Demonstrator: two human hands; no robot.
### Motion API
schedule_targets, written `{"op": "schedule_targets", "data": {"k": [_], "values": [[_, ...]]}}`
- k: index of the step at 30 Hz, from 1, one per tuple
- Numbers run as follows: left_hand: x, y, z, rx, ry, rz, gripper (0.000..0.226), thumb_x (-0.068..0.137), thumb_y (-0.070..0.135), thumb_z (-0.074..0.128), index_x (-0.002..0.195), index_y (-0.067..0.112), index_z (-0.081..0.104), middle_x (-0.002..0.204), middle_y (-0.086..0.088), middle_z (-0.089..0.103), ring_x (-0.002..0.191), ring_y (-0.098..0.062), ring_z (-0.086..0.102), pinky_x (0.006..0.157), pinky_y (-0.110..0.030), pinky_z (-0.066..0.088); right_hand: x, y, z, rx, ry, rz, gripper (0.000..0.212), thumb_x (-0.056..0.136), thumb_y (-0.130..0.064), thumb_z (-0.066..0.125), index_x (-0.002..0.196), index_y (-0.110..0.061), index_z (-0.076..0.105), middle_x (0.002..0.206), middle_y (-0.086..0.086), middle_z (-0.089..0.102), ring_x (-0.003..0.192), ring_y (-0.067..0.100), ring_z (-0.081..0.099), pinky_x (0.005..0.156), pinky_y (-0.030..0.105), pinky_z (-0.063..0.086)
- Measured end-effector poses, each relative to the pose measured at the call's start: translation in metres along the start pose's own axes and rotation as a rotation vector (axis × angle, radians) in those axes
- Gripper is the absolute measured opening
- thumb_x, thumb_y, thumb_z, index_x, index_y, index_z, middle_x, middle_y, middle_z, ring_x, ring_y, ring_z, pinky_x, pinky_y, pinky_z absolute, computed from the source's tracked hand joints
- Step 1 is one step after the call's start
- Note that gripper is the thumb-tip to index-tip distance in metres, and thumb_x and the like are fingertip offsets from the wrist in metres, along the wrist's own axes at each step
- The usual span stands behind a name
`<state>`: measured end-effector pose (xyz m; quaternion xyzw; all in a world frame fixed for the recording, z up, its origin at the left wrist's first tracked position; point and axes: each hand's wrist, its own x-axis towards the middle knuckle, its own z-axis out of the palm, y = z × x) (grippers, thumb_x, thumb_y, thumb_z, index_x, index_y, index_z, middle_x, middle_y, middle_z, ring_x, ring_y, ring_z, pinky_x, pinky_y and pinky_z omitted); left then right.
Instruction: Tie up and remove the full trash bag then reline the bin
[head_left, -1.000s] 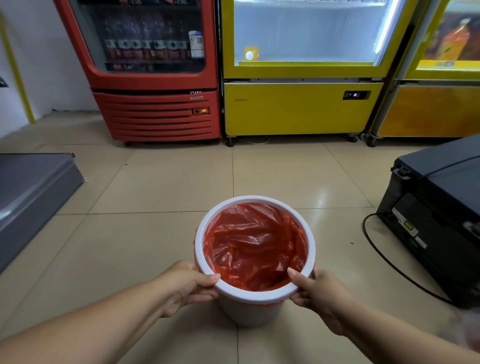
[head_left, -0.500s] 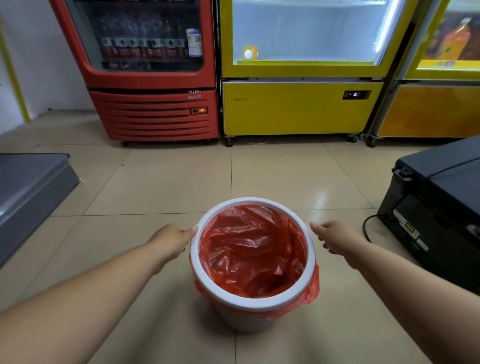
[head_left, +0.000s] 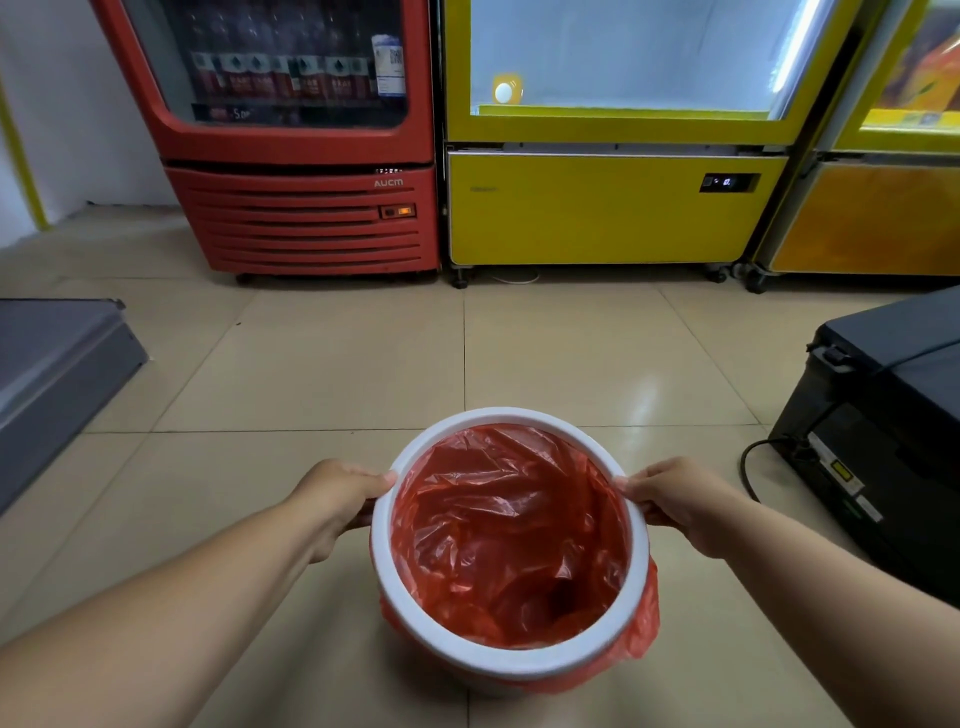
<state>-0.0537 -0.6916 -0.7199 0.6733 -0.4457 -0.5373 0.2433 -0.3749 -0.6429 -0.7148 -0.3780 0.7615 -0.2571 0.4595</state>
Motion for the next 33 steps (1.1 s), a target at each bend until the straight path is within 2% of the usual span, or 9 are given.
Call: {"op": "schedule_targets", "data": {"k": [4, 8, 10, 14, 18, 22, 24, 28, 33], "values": [[0.004, 0.011, -0.003, 0.018, -0.037, -0.059, 0.025, 0.085, 0.018, 0.062, 0.098, -0.003, 0.067, 0.09, -0.017, 0.071, 0.078, -0.029, 0.064, 0.074, -0.034, 0.053, 0.007, -0.017, -0.007, -0.131, -0.021, 0.031, 0.034, 0.084, -0.027, 0.068, 0.093, 0.006, 0.066, 0.087, 0.014, 0.065, 0.071, 0.021, 0.059, 0.065, 0.029, 0.051], [0.015, 0.032, 0.009, 0.052, -0.062, 0.034, 0.035, 0.083, 0.044, 0.061, 0.101, 0.016, 0.071, 0.097, -0.005, 0.074, 0.095, -0.024, 0.066, 0.099, -0.041, 0.048, 0.026, -0.041, 0.003, -0.161, 0.025, -0.044, 0.048, 0.085, -0.045, 0.061, 0.101, -0.001, 0.068, 0.103, 0.01, 0.068, 0.098, 0.028, 0.063, 0.087, 0.037, 0.051], [0.022, 0.04, 0.02, 0.077, -0.063, 0.052, 0.035, 0.085, 0.047, 0.059, 0.099, 0.017, 0.071, 0.093, -0.007, 0.075, 0.091, -0.027, 0.069, 0.096, -0.042, 0.05, 0.037, -0.047, 0.012, -0.134, 0.005, -0.056, 0.049, 0.084, -0.048, 0.061, 0.099, -0.001, 0.069, 0.103, 0.013, 0.07, 0.097, 0.03, 0.065, 0.091, 0.039, 0.052], [0.036, 0.05, 0.033, 0.135, -0.067, 0.022, 0.037, 0.086, 0.043, 0.059, 0.088, 0.008, 0.07, 0.085, -0.014, 0.074, 0.078, -0.033, 0.071, 0.086, -0.044, 0.056, 0.05, -0.055, 0.025, -0.082, -0.008, -0.028, 0.05, 0.083, -0.046, 0.065, 0.095, 0.003, 0.068, 0.086, 0.016, 0.068, 0.07, 0.028, 0.062, 0.072, 0.034, 0.052], [0.044, 0.05, 0.036, 0.062, -0.11, 0.003, 0.025, 0.083, 0.035, 0.067, 0.078, 0.01, 0.066, 0.075, -0.014, 0.071, 0.065, -0.03, 0.067, 0.081, -0.042, 0.056, 0.049, -0.058, 0.032, 0.075, -0.104, 0.02, 0.034, 0.083, -0.025, 0.07, 0.093, 0.007, 0.069, 0.07, 0.02, 0.068, 0.057, 0.029, 0.063, 0.077, 0.049, 0.056], [0.05, 0.048, 0.037, -0.029, -0.118, -0.047, 0.018, 0.082, 0.026, 0.07, 0.084, 0.008, 0.068, 0.064, -0.013, 0.071, 0.056, -0.028, 0.065, 0.072, -0.039, 0.057, 0.049, -0.058, 0.033, 0.184, -0.154, 0.078, 0.021, 0.086, -0.017, 0.065, 0.089, 0.003, 0.068, 0.053, 0.015, 0.067, 0.041, 0.026, 0.063, 0.055, 0.037, 0.057], [0.053, 0.047, 0.038, -0.065, -0.101, -0.044, 0.018, 0.082, 0.023, 0.07, 0.088, 0.006, 0.069, 0.057, -0.011, 0.07, 0.051, -0.025, 0.064, 0.064, -0.033, 0.056, 0.05, -0.057, 0.035, 0.189, -0.135, 0.079, 0.019, 0.085, -0.017, 0.066, 0.084, 0.002, 0.069, 0.051, 0.015, 0.068, 0.041, 0.026, 0.063, 0.056, 0.037, 0.057], [0.054, 0.044, 0.04, -0.074, -0.076, 0.018, 0.016, 0.083, 0.022, 0.068, 0.087, 0.007, 0.068, 0.059, -0.009, 0.07, 0.052, -0.025, 0.064, 0.065, -0.031, 0.055, 0.056, -0.053, 0.036, 0.177, -0.068, 0.017, 0.028, 0.079, -0.016, 0.072, 0.092, 0.008, 0.069, 0.07, 0.022, 0.069, 0.06, 0.032, 0.065, 0.076, 0.052, 0.057], [0.048, 0.051, 0.04, 0.104, -0.013, 0.079, 0.039, 0.083, 0.04, 0.065, 0.109, 0.011, 0.067, 0.108, -0.014, 0.07, 0.096, -0.032, 0.067, 0.096, -0.042, 0.05, 0.052, -0.058, 0.036, -0.013, -0.016, -0.081, 0.041, 0.08, -0.035, 0.072, 0.104, -0.002, 0.071, 0.104, 0.019, 0.071, 0.097, 0.034, 0.067, 0.096, 0.049, 0.05]]}}
